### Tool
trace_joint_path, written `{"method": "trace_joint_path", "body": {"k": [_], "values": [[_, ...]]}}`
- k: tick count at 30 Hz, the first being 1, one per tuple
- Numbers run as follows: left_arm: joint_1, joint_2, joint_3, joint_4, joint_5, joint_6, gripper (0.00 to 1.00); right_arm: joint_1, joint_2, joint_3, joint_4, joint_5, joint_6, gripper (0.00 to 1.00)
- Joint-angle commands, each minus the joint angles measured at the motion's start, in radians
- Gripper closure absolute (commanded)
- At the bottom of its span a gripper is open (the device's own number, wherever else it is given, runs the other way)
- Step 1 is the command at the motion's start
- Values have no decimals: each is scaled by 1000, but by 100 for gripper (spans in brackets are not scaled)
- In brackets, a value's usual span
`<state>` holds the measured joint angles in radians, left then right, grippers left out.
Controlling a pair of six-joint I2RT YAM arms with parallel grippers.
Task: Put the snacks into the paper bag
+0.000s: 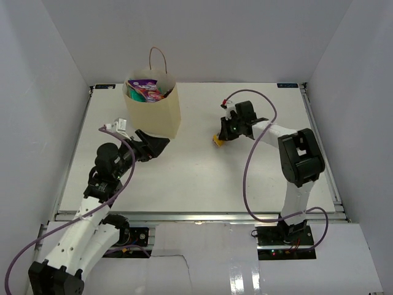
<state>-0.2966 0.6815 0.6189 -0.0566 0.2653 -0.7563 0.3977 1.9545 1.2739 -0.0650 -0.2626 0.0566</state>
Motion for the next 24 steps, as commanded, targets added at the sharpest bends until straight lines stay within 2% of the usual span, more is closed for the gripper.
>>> {"method": "trace_joint_path", "body": {"k": [1,4,5,7,8,12,16,21,24], "values": [[-1,47,-102,230,173,-178,2,-56,-167,-86,-44,-442,-303,92],[-16,130,-111,271,201,-233,2,-80,-267,-142,-168,-583,-470,92],[-22,156,-107,284,221,-247,2,-82,-290,-145,-220,-593,-612,92],[-47,240,-91,291,233,-288,2,-80,-357,-175,-315,-633,-731,92],[-58,269,-76,307,241,-302,2,-76,-377,-185,-338,-639,-833,92],[-142,424,-18,369,247,-344,2,-31,-446,-199,-444,-618,-1045,92],[-228,602,67,386,247,-359,2,47,-482,-174,-476,-572,-1121,92],[-272,710,139,417,261,-374,2,104,-486,-133,-473,-566,-1117,92],[-292,753,154,417,272,-382,14,124,-491,-111,-463,-578,-1091,92]]}}
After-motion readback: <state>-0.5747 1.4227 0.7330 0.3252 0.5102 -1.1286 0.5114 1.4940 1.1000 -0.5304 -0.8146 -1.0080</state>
